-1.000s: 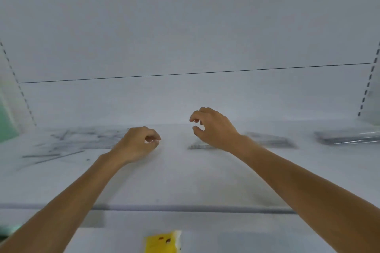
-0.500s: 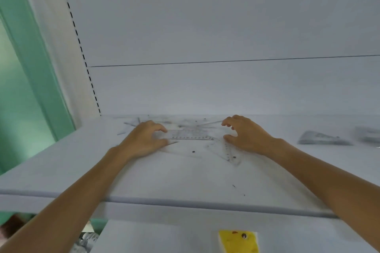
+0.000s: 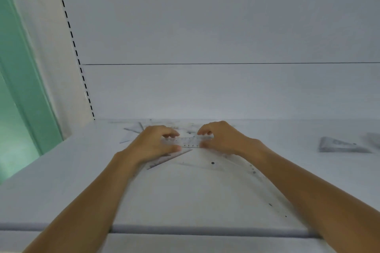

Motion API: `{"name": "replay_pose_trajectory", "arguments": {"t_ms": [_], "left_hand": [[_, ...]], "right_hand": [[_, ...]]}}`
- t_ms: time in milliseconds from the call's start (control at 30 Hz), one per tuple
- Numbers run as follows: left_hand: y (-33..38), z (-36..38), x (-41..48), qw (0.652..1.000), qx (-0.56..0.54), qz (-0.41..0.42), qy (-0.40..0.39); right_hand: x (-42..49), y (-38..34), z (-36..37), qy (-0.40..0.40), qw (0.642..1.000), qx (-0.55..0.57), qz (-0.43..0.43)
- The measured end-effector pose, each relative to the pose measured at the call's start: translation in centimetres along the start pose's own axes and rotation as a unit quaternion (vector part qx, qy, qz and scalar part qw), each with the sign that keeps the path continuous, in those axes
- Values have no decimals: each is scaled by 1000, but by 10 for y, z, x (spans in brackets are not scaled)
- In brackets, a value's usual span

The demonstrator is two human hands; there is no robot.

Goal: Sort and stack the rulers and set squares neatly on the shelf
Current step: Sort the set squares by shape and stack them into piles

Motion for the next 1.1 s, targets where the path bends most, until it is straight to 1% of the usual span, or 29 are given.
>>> {"name": "replay_pose_trajectory", "arguments": {"t_ms": [100, 200, 267, 333, 400, 433, 533, 633, 667, 700, 733, 767, 800, 833, 900, 1000, 1100], "left_hand": [[-2, 2, 2, 1000, -2, 3, -11], [-3, 4, 3, 999, 33, 14, -37], [2, 1, 3, 998, 53, 20, -24], [7, -5, 3, 994, 98, 38, 19], [12, -13, 2, 986, 136, 55, 74], [14, -17, 1, 983, 143, 57, 96], [13, -21, 0, 977, 169, 48, 122], [16, -21, -2, 968, 183, 61, 161], [17, -18, -1, 974, 166, 67, 142], [16, -12, 0, 984, 140, 64, 93], [14, -6, 1, 992, 115, 47, 22], [11, -2, 1, 993, 99, 26, -53], [8, 1, 0, 989, 89, 10, -114], [5, 0, 0, 986, 76, 2, -150], [4, -2, 0, 986, 50, 10, -160], [2, -2, 0, 994, 13, 17, -108], [2, 1, -1, 996, 27, 31, -74]], "right_hand": [[-3, -6, 5, 24, 999, -25, -40], [-6, -8, 7, 48, 992, -88, -78], [-7, -10, 6, 93, 985, -119, -90], [-8, -11, 4, 151, 977, -123, -90], [-9, -9, 1, 191, 972, -114, -76], [-9, -8, -1, 199, 972, -106, -66], [-9, -5, -2, 212, 974, -77, -39], [-10, 5, -11, 271, 961, -48, 27], [-10, 11, -15, 287, 955, -37, 59], [-10, 16, -17, 293, 952, -22, 89], [-9, 22, -18, 287, 951, -7, 115], [-9, 26, -18, 272, 953, 2, 134], [-8, 30, -17, 256, 956, 3, 145], [-8, 33, -16, 245, 958, -2, 149], [-9, 35, -13, 233, 962, -18, 141], [-9, 33, -9, 218, 968, -20, 121], [-11, 25, -6, 208, 973, -4, 97]]}}
Point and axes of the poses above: each hand's wrist, its own x-axis towards the middle knuckle, its own z-axis out of the palm, y = z × x, the point moved 4 cm from there along x, towards the middle knuckle, and after that the axes turned 11 degrees about z, right-handed, at the moved point
